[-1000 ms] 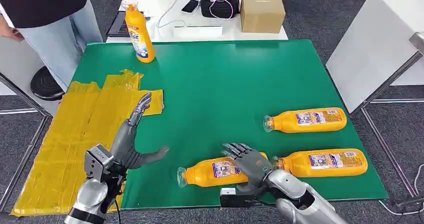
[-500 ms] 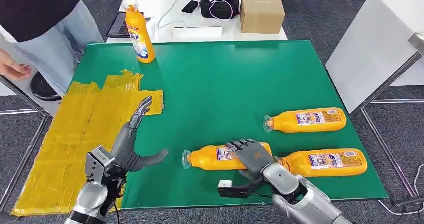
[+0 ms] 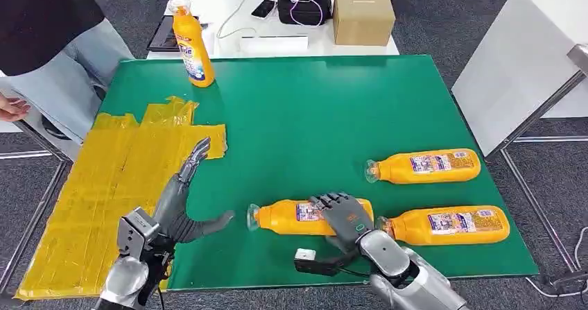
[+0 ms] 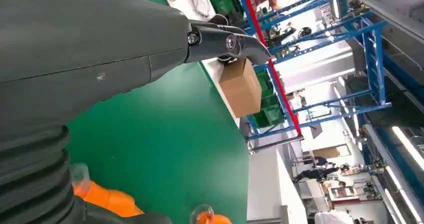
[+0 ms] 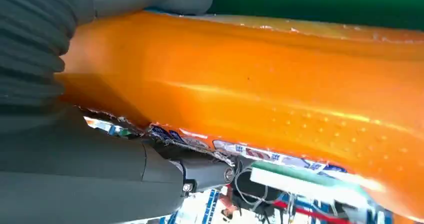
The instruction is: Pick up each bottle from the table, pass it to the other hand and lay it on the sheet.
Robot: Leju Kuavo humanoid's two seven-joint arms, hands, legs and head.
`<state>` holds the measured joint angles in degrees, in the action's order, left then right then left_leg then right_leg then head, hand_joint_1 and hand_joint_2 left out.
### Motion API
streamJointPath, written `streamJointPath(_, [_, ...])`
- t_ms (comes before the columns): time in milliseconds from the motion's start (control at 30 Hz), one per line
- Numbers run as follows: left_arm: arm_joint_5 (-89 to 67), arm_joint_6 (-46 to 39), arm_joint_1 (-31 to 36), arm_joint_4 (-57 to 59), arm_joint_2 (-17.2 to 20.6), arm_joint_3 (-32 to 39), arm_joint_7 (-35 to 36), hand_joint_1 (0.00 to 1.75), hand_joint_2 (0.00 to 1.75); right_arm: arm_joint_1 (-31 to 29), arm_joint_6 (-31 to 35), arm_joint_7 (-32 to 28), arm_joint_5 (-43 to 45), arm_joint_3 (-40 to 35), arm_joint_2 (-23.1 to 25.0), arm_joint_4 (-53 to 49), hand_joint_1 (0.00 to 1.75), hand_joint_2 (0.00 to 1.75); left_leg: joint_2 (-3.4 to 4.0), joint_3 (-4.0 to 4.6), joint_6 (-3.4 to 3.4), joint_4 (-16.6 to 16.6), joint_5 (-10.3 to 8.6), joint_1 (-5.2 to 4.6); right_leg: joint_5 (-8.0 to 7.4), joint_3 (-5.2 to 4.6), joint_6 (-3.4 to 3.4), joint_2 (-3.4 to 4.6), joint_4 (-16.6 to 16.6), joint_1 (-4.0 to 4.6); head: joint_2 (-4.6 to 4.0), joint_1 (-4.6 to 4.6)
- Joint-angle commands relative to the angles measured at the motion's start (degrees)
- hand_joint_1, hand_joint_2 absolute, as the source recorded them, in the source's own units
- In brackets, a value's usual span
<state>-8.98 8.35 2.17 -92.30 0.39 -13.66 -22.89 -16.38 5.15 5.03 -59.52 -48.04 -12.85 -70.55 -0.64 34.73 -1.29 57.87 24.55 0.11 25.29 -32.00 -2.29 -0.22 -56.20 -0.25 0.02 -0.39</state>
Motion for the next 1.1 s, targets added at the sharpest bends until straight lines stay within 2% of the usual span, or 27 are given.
streamJointPath(33, [-1.15, -0.45, -1.25, -1.92, -0.46, -0.89, 1.66, 0.00, 1.75, 9.35, 13.57, -3.53, 3.63, 15.29, 9.81, -12.64, 1.75, 1.75, -0.05, 0.01, 0.04, 0.01, 0.02, 0.01, 0.05, 0.01, 0.03, -0.05, -0.01, 0.01, 0.00, 0.02])
streamJointPath(133, [-1.03, -1.02, -0.99, -1.53, -0.38, -1.76, 2.14, 0.00, 1.75, 11.46, 16.72, -7.87, 9.78, 20.26, 12.69, -16.05, 1.75, 1.75, 0.01, 0.00, 0.08, 0.06, 0.11, 0.07, 0.11, 0.02, 0.08, 0.07, -0.06, 0.06, 0.00, 0.00])
streamJointPath(467, [-0.95, -1.21, -0.75, -1.10, -0.31, -2.01, 2.17, 0.00, 1.75, 11.73, 17.31, -9.22, 10.34, 21.60, 13.17, -15.62, 1.75, 1.75, -0.11, 0.06, 0.02, -0.02, 0.00, 0.03, 0.03, -0.03, 0.03, -0.03, 0.03, 0.01, 0.00, 0.02])
streamJointPath(567, [-0.42, -1.14, -0.34, -0.75, -0.11, -2.37, 2.26, 0.00, 1.75, 12.28, 19.20, -12.31, 14.58, 24.24, 15.22, -15.11, 1.75, 1.75, -0.09, -0.05, 0.05, -0.02, 0.05, 0.05, 0.07, 0.10, 0.06, -0.03, 0.05, 0.04, 0.00, 0.02])
streamJointPath(667, [2.19, 0.26, 0.29, 0.02, -0.01, -2.96, 2.86, 0.00, 1.75, 12.19, 17.30, -15.24, 20.13, 25.85, 16.21, -13.67, 1.75, 1.75, -0.12, -0.05, 0.06, -0.04, 0.04, 0.06, 0.07, 0.11, 0.06, -0.06, 0.06, 0.05, 0.00, 0.00])
streamJointPath(800, [10.71, 3.47, 4.04, 5.13, 0.73, -5.06, 6.13, 0.00, 1.75, 11.26, 7.10, -23.17, 35.57, 24.80, 17.72, -10.57, 1.75, 1.75, -0.13, -0.16, 0.07, -0.06, 0.02, 0.08, 0.06, 0.20, 0.07, -0.09, 0.10, 0.07, 0.00, 0.00])
streamJointPath(867, [12.58, 4.34, 4.91, 6.10, 0.63, -5.47, 6.44, 0.00, 1.75, 10.77, 5.10, -23.73, 37.17, 23.98, 17.89, -9.56, 1.75, 1.75, -0.15, -0.11, 0.06, -0.06, 0.00, 0.08, 0.04, 0.15, 0.06, -0.11, 0.09, 0.06, 0.00, 0.00])
streamJointPath(1000, [22.34, 9.27, 9.45, 10.51, 1.29, -8.36, 8.67, 0.00, 1.75, 7.42, 1.70, -25.91, 38.16, 18.57, 19.99, -1.22, 1.75, 1.75, -0.08, -0.13, 0.07, -0.09, -0.04, 0.10, -0.02, 0.15, 0.07, -0.04, 0.12, 0.08, 0.00, 0.02])
streamJointPath(1100, [25.02, 9.72, 11.58, 12.04, 1.52, -10.13, 9.30, 0.00, 1.75, 6.12, 1.31, -26.95, 37.92, 14.86, 21.33, 2.92, 1.75, 1.75, -0.06, -0.07, 0.06, -0.07, -0.04, 0.09, -0.01, 0.09, 0.06, 0.00, 0.08, 0.07, 0.00, 0.00])
